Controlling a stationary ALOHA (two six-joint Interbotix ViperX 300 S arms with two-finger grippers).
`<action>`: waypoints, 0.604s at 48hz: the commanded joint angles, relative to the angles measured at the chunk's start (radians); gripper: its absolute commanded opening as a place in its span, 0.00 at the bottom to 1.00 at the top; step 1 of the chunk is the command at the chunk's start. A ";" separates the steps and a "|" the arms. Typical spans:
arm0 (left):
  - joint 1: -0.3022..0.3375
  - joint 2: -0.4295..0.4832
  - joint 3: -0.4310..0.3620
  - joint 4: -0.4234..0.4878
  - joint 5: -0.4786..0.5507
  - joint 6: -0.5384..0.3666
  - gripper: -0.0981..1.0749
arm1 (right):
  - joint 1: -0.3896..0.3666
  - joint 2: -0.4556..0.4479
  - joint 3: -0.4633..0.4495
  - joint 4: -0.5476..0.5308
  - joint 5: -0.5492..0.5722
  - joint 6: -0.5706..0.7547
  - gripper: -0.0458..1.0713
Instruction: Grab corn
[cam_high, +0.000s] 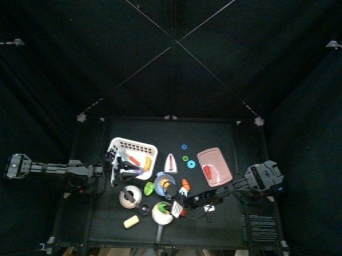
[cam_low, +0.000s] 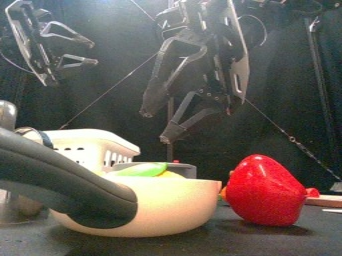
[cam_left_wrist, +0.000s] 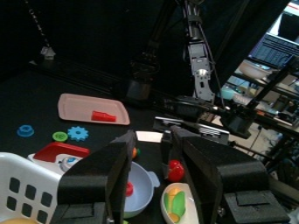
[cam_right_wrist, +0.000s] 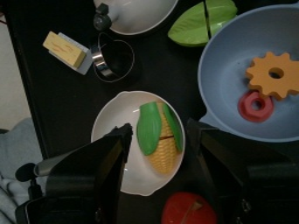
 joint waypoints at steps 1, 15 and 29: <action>0.003 0.000 -0.012 0.000 -0.008 0.000 0.76 | 0.005 -0.025 -0.040 -0.006 0.044 -0.003 0.82; 0.005 0.002 -0.011 0.000 -0.008 0.000 0.76 | 0.035 -0.072 -0.087 0.005 0.268 -0.029 0.82; 0.005 0.002 -0.009 0.000 -0.008 0.000 0.76 | 0.043 -0.031 -0.199 0.291 0.399 -0.413 0.82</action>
